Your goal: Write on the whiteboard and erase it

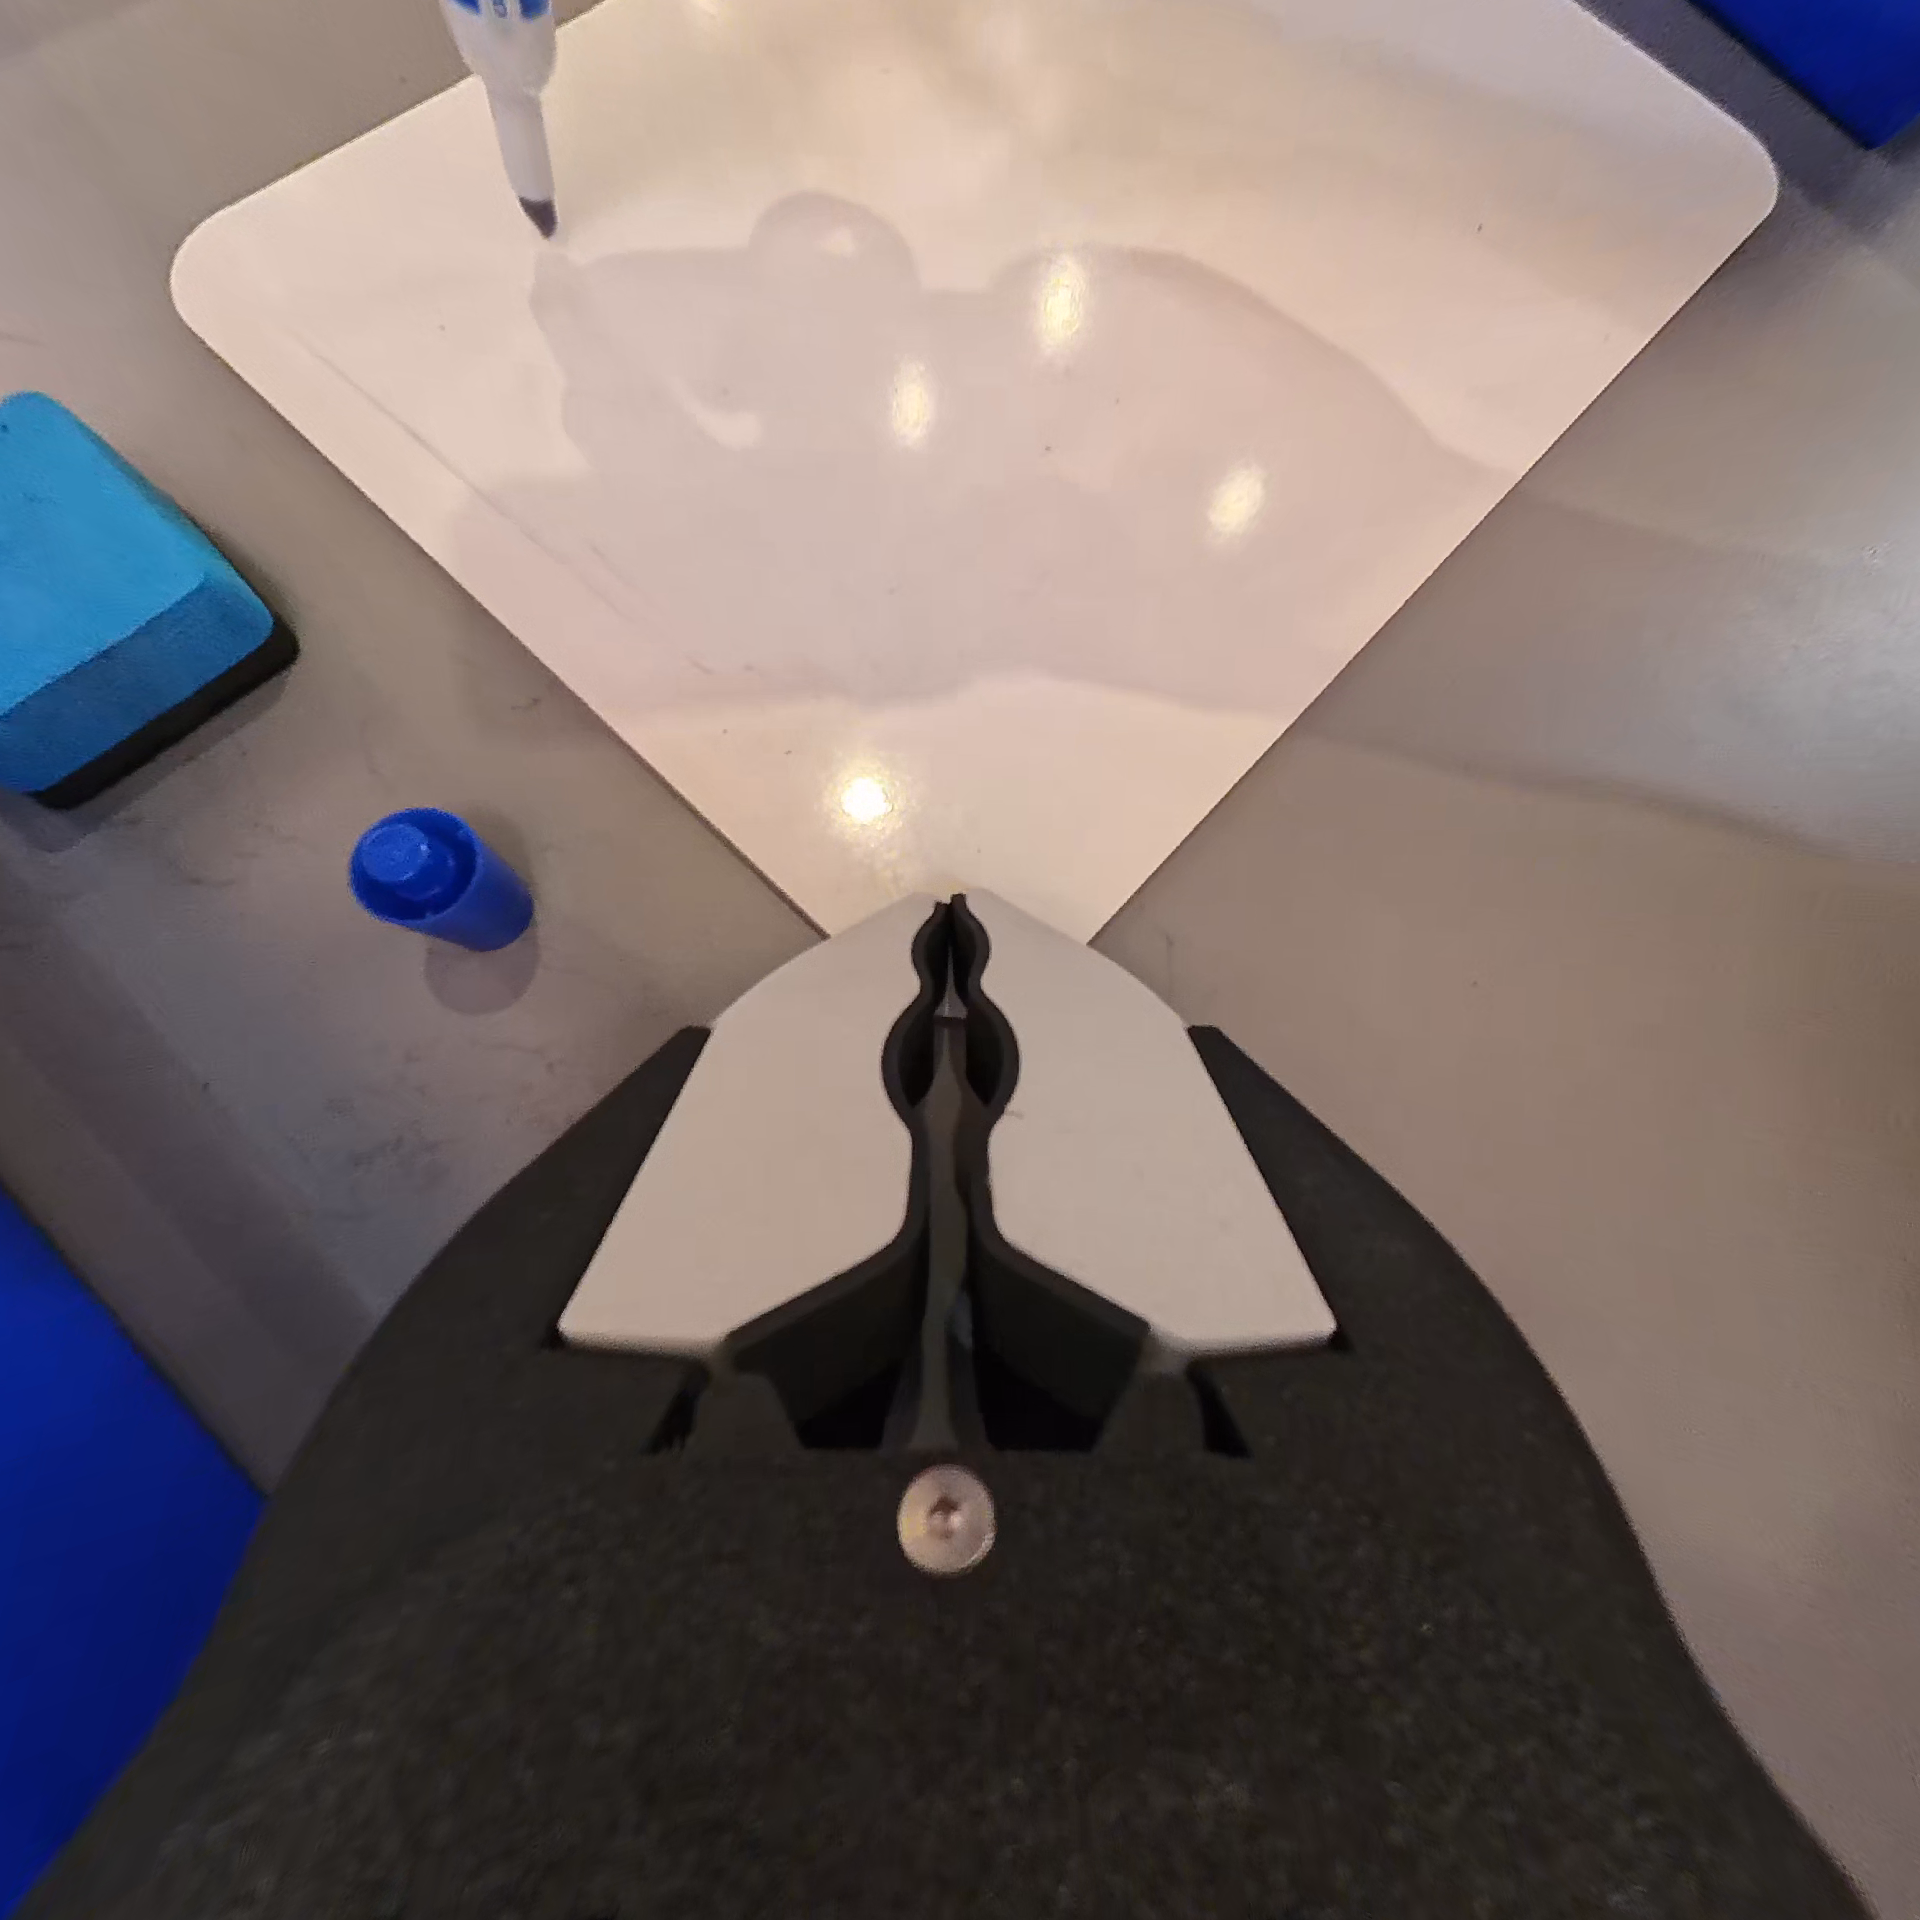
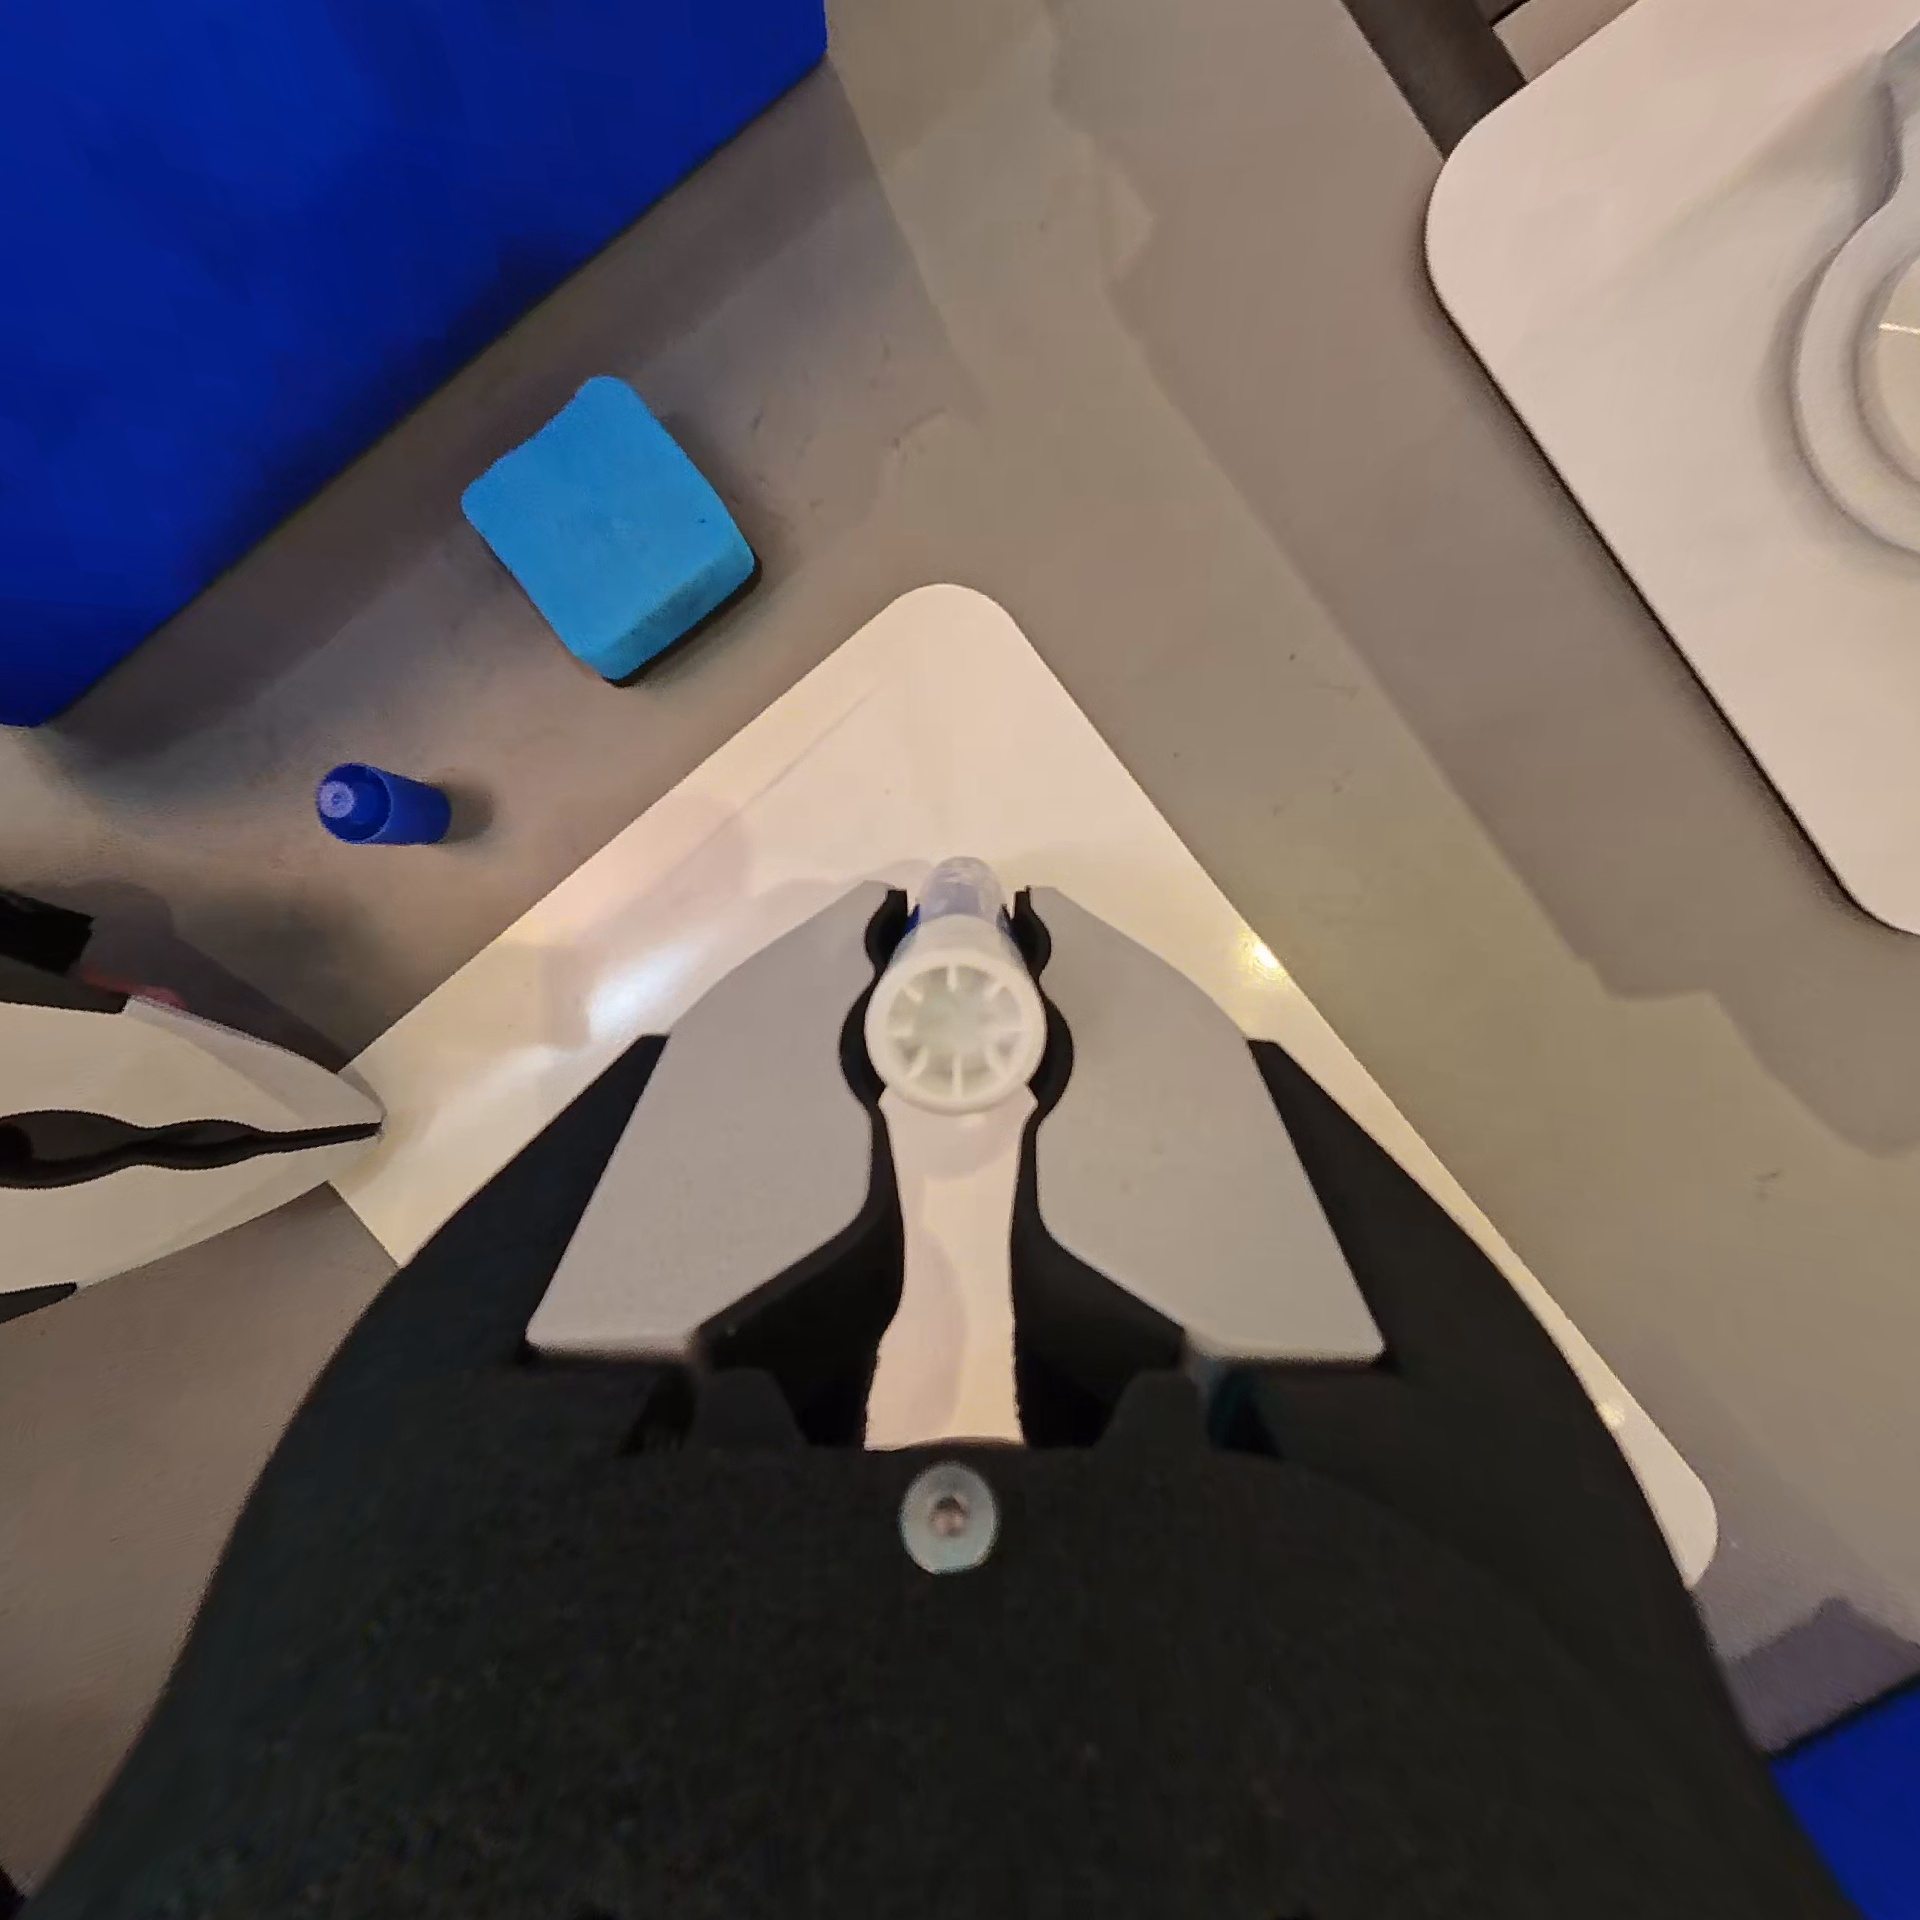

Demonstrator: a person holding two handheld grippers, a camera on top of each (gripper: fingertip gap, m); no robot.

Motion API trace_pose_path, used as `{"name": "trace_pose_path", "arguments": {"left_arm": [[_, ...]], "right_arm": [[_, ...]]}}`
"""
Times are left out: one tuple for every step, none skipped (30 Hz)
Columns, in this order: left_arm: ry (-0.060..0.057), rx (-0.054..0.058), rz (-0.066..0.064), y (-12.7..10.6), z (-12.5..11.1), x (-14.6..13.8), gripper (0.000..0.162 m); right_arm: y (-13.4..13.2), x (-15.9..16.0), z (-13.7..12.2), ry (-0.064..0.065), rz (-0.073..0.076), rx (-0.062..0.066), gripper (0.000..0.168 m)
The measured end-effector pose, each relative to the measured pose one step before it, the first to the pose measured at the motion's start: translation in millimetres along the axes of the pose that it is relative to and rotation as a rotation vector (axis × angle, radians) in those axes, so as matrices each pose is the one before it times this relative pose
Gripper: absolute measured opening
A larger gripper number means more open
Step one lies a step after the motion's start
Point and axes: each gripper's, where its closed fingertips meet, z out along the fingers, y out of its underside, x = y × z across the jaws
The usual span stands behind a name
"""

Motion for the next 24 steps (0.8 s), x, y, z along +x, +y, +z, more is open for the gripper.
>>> {"name": "trace_pose_path", "arguments": {"left_arm": [[0.0002,0.0001,0.0005,0.18,-0.17,0.13,0.0],[0.0005,-0.0002,0.0003,0.24,-0.23,0.09,0.0],[0.0012,-0.0004,-0.0002,0.14,-0.13,0.13,0.0],[0.0014,0.0001,-0.0011,0.04,-0.07,0.08,0.0],[0.0007,0.0001,-0.0009,0.04,-0.07,-0.02,0.0],[-0.0002,-0.0002,0.0002,0.0,0.03,0.05,0.0],[-0.0003,0.0,0.0003,0.0,0.0,-0.07,0.0],[-0.0002,0.0,0.0003,0.06,-0.06,0.0,0.0],[-0.0001,-0.0001,0.0002,-0.02,0.04,0.06,0.0],[-0.0001,-0.0001,0.0002,0.01,-0.01,-0.03,0.0],[0.0,0.0,0.0001,0.06,-0.06,0.04,0.0],[0.0,0.0,0.0,0.07,-0.06,0.04,0.0],[0.0005,-0.0002,0.0,0.15,-0.13,0.15,0.0],[0.0013,-0.0001,-0.0004,0.17,-0.04,0.15,0.0],[0.0012,0.0,-0.001,0.05,-0.08,0.06,0.0],[0.001,-0.0001,-0.0014,0.1,-0.13,-0.04,0.0],[0.0009,0.0,-0.0007,-0.04,0.02,0.03,0.0],[0.001,-0.0001,-0.0009,0.0,-0.02,-0.02,0.0],[0.0012,0.0,-0.001,-0.04,0.02,0.09,0.0],[0.001,-0.0001,-0.0009,0.06,-0.08,0.03,0.0],[0.0007,-0.0001,-0.0004,0.11,-0.11,0.08,0.0],[0.0006,-0.0001,-0.0002,0.1,-0.11,0.05,0.0],[0.0009,-0.0001,-0.0004,0.2,-0.21,0.06,0.0],[0.0012,-0.0001,-0.0009,0.19,-0.2,0.14,0.0]], "right_arm": [[0.95,-0.21,1.34,0.0003,0.0005,-0.006,0.02],[1.31,0.39,1.48,0.0047,-0.0017,-0.0066,0.02],[0.37,0.04,0.85,0.0034,-0.0027,0.0008,0.02],[-0.11,-0.13,0.18,0.0012,0.0,0.0019,0.02],[0.02,0.07,0.1,0.001,0.0009,0.0002,0.02],[-0.2,0.01,0.23,0.0011,-0.0004,0.0009,0.02],[-0.65,0.13,0.37,0.0012,-0.0003,0.0023,0.02],[-0.9,0.41,0.5,0.0022,0.0003,0.0037,0.02],[-1.07,0.27,0.72,0.0004,0.0008,0.0037,0.02],[-1.09,0.08,0.62,-0.0013,0.0019,0.0018,0.02],[-1.08,0.18,0.73,-0.0012,0.0014,0.0012,0.02],[-1.32,-0.15,0.78,-0.0006,0.0,0.0012,0.02],[-1.32,-0.25,0.8,-0.0003,-0.0016,0.0004,0.02],[-1.26,-0.63,0.79,-0.0001,-0.0028,-0.0009,0.02],[-1.38,-0.78,0.86,0.0002,-0.0041,-0.0014,0.02],[-1.5,-0.85,0.82,0.0004,-0.0045,-0.0013,0.02],[-1.4,-1.03,0.87,0.0,-0.0039,-0.0015,0.02],[-1.6,-1.25,0.99,-0.0017,-0.0034,-0.0014,0.02],[-1.59,-1.32,0.97,-0.0022,-0.0023,-0.0003,0.02],[-1.6,-1.23,1.09,-0.0017,-0.0025,0.0001,0.02],[-1.61,-1.21,0.99,-0.0011,-0.0035,-0.0006,0.02],[-1.38,-1.34,0.85,-0.0012,-0.0039,-0.0014,0.02],[-1.37,-1.6,0.85,-0.0024,-0.0037,-0.0013,0.02],[-1.32,-2.0,0.82,-0.0031,-0.0045,-0.0008,0.02]]}}
